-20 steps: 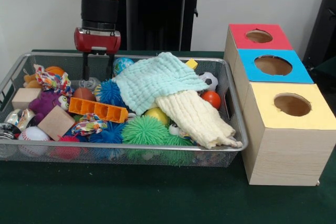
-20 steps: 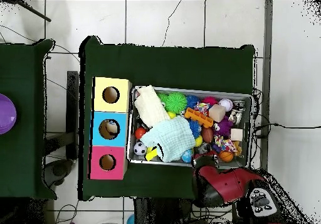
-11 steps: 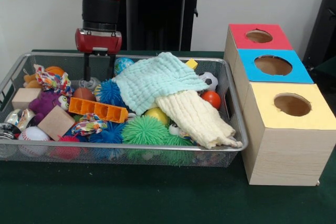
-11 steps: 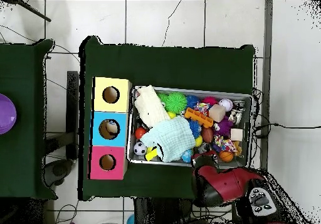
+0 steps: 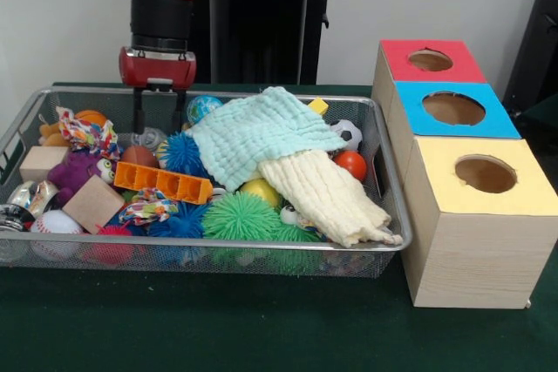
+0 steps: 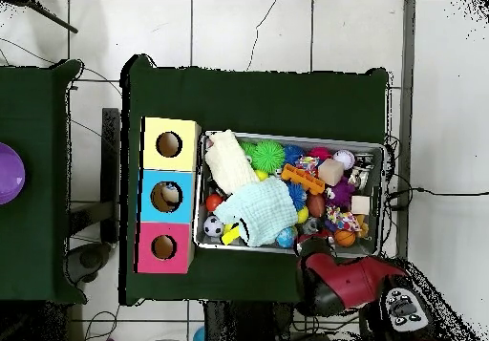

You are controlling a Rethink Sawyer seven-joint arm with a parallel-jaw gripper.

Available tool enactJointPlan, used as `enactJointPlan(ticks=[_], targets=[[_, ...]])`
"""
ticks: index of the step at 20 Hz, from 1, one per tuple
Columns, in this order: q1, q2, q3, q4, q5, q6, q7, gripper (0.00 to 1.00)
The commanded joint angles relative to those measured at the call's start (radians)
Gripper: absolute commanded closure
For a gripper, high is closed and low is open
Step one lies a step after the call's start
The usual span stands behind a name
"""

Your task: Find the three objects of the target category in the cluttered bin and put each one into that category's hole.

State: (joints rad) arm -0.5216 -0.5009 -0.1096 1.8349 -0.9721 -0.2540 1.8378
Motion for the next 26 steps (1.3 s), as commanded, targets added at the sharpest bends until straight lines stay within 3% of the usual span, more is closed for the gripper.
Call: enactJointPlan(ticks=[1, 8, 16, 26], targets=[[-0.048, 0.035, 0.117, -0.07, -0.069, 0.1, 0.04, 0.0], [-0.049, 0.049, 0.105, -0.081, -0.081, 0.085, 0.041, 0.0], [0.035, 0.112, -0.002, -0.115, -0.003, -0.005, 0.057, 0.0], [0.074, 0.165, -0.056, -0.145, 0.029, -0.064, 0.061, 0.0]])
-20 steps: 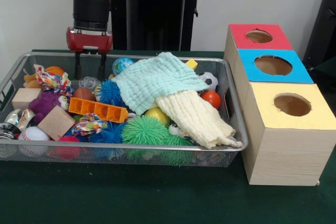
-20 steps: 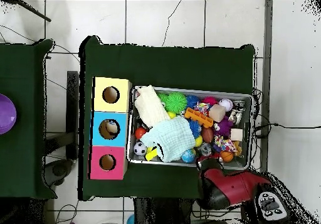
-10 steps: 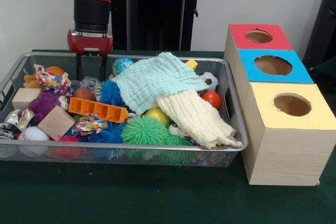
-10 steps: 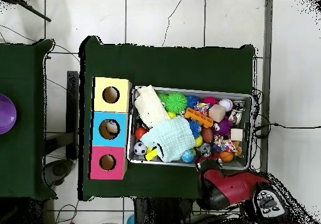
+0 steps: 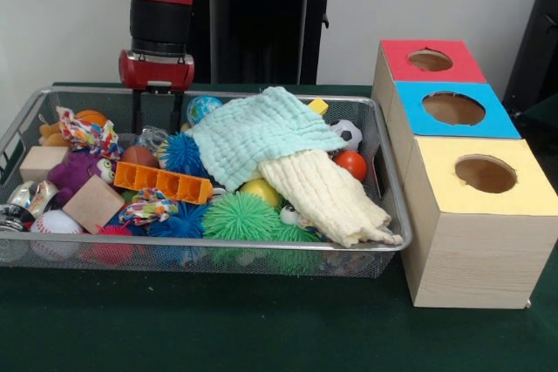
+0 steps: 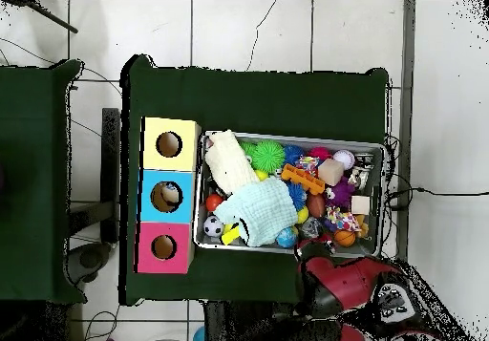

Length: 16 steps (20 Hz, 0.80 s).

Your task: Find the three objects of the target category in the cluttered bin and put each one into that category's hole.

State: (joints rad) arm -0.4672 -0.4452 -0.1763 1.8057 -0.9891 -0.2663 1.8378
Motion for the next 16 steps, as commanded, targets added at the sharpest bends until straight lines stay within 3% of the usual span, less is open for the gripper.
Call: enactJointPlan(ticks=[1, 16], targets=[[0.021, 0.112, 0.007, -0.117, 0.047, -0.055, 0.061, 0.0], [0.032, 0.137, -0.008, -0.138, 0.043, -0.08, 0.061, 0.0]])
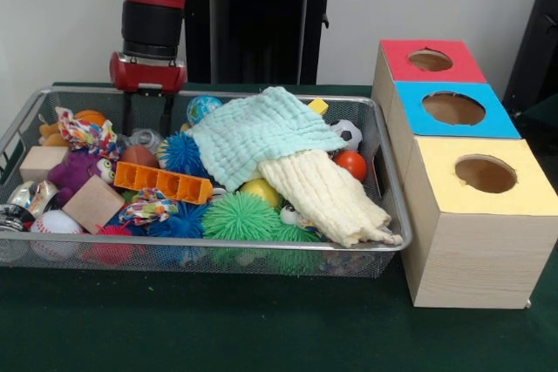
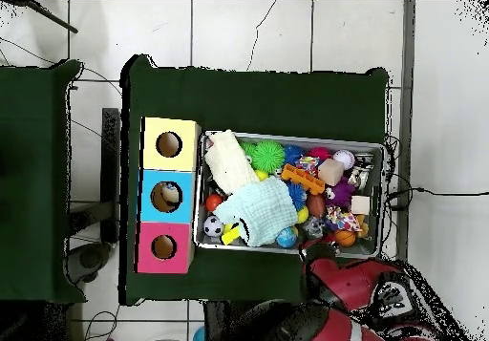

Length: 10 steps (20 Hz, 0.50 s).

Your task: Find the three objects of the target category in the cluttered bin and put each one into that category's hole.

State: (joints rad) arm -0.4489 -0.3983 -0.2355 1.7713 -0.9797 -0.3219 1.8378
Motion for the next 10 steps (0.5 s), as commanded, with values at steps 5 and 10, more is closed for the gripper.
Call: enactJointPlan(ticks=[5, 10], targets=[[0.017, 0.095, 0.047, -0.106, 0.039, -0.031, 0.064, 0.0], [0.018, 0.1, 0.044, -0.109, 0.043, -0.038, 0.065, 0.0]])
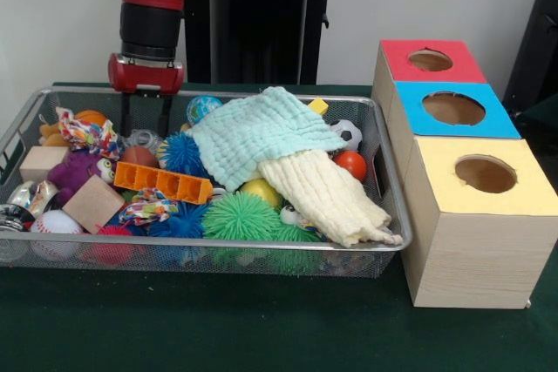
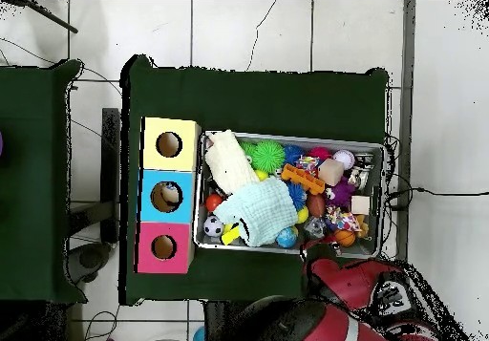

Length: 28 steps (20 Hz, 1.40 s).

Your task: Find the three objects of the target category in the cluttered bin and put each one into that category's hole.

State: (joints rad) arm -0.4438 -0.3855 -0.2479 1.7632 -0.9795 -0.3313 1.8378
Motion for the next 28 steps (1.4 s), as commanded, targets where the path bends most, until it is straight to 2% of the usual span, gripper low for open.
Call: enactJointPlan(ticks=[1, 28], targets=[[0.014, 0.086, 0.056, -0.1, 0.043, -0.029, 0.066, 0.0], [0.032, 0.178, 0.025, -0.162, 0.1, -0.102, 0.056, 0.0]])
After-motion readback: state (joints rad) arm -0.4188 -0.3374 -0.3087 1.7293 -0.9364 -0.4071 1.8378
